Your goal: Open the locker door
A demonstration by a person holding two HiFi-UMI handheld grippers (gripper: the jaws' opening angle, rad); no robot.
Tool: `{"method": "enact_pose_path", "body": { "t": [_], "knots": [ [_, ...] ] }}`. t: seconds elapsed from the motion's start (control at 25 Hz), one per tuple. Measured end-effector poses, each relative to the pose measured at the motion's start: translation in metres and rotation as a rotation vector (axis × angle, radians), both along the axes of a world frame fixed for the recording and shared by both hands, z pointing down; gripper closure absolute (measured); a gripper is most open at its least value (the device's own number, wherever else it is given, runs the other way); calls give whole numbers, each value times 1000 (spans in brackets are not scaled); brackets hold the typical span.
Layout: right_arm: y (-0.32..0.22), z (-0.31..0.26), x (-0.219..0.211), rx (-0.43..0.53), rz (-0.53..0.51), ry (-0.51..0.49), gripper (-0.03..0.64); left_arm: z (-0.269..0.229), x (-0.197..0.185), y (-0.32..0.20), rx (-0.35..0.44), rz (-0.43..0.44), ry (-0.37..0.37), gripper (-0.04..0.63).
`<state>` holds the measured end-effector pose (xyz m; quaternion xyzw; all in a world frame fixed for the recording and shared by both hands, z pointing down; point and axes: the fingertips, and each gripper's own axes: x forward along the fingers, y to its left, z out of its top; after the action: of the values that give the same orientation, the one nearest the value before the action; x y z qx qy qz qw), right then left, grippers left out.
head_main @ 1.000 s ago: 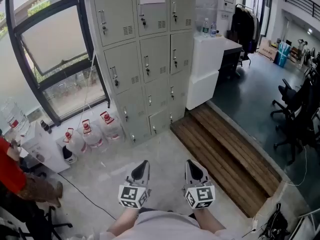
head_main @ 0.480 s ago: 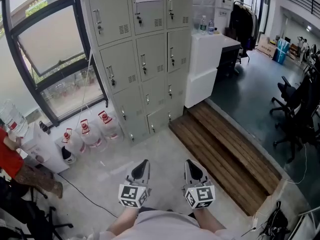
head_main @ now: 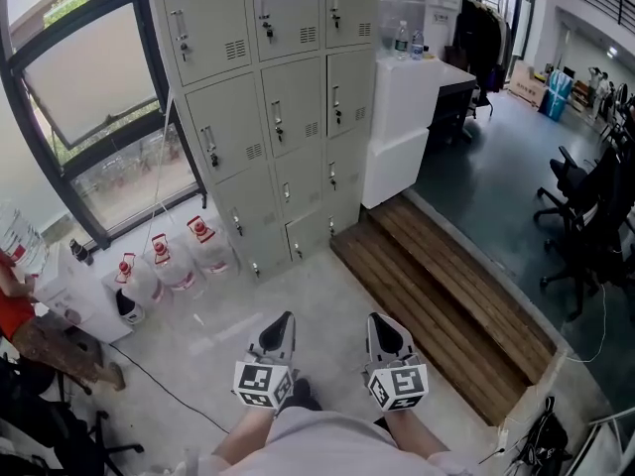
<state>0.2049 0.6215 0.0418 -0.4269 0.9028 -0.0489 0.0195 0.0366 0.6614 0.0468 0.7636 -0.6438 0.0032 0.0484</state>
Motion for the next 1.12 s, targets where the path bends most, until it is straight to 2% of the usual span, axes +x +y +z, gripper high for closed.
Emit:
{"method": "enact_pose_path", "body": {
  "t": [0.24,0.4,0.64,0.8,0.88,1.0,1.12],
  "knots": [
    [-51,12,-15,-2,3,27,603,3,-3,-65,34,36,17,586],
    [-111,29,-40,-3,6,37,604,19,-21,-131,42,63,30,586],
    [-257,40,-102,1,49,37,603,33,-84,-283,43,106,40,586],
    [-369,30,-148,31,92,64,604,10,-124,-397,66,179,-26,586],
    [-420,22,-174,55,105,82,604,-4,-151,-448,91,177,-60,586],
    [-485,10,-201,68,120,73,604,-12,-185,-513,101,150,-34,586],
    [-530,3,-212,75,132,73,604,-12,-196,-556,94,159,-28,586]
  ]
}}
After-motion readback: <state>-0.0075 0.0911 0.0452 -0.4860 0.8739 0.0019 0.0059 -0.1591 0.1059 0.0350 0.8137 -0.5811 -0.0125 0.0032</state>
